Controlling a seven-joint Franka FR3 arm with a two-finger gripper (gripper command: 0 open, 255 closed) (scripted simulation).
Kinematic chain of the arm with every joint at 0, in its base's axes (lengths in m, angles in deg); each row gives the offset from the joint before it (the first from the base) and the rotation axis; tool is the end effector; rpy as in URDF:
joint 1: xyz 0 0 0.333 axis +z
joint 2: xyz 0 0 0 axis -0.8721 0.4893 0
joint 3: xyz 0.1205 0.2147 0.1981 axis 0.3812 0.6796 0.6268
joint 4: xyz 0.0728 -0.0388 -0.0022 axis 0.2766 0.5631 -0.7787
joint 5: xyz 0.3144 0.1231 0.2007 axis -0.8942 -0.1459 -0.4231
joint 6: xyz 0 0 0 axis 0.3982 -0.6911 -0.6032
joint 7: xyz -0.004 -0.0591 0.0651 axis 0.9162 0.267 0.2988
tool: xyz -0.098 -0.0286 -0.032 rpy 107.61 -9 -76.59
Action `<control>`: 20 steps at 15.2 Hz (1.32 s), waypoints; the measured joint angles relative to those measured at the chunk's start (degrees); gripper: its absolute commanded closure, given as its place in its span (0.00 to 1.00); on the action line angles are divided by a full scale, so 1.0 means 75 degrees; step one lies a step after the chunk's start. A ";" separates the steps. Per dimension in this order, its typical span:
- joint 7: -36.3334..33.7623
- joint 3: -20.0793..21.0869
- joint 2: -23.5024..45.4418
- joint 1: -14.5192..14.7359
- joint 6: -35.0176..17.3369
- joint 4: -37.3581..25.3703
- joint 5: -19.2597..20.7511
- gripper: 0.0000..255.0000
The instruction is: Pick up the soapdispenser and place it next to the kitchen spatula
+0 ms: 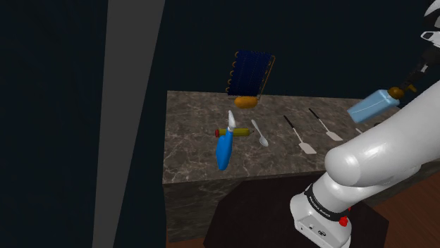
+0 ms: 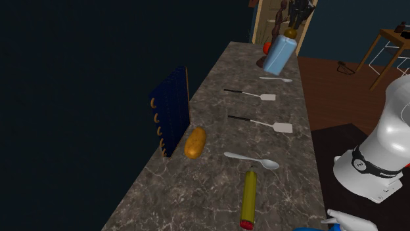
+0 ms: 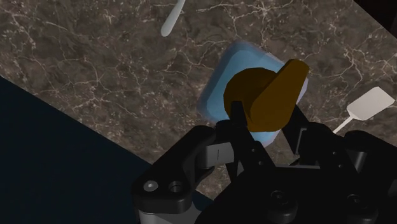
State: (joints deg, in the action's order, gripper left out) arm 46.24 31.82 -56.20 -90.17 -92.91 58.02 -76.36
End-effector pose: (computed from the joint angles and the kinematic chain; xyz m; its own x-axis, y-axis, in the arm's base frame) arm 0.0221 -0.5523 0.5609 0.9986 0.0437 0.0291 0.0423 -0.9981 0.0441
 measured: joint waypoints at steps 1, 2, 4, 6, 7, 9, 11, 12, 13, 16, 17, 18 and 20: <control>0.0005 -0.0006 0.0018 0.0000 -0.0095 0.0084 -0.0014 1.00; -0.0006 -0.0002 -0.0008 -0.0003 -0.0206 0.0210 0.0010 1.00; -0.0031 0.0007 -0.0036 -0.0004 -0.0418 0.0438 0.0036 1.00; 0.0006 -0.0021 0.0016 -0.0009 -0.0626 0.0616 -0.0006 1.00; 0.0015 -0.0029 0.0030 -0.0011 -0.0739 0.0721 -0.0016 1.00; 0.0041 -0.0049 0.0050 -0.0020 -0.0921 0.0891 -0.0032 1.00; 0.0044 -0.0055 0.0068 -0.0020 -0.1134 0.1096 -0.0045 1.00; 0.0098 -0.0086 0.0128 -0.0028 -0.1234 0.1161 -0.0097 1.00; 0.0126 -0.0103 0.0180 -0.0028 -0.1358 0.1256 -0.0143 1.00; 0.0221 -0.0151 0.0280 -0.0043 -0.1624 0.1466 -0.0234 1.00; 0.0257 -0.0165 0.0340 -0.0043 -0.1727 0.1536 -0.0289 1.00; 0.0263 -0.0166 0.0351 -0.0042 -0.1831 0.1633 -0.0301 1.00; 0.0339 -0.0190 0.0471 -0.0045 -0.2014 0.1753 -0.0414 1.00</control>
State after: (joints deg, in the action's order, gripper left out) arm 48.78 30.40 -52.67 -90.51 -108.02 71.17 -79.46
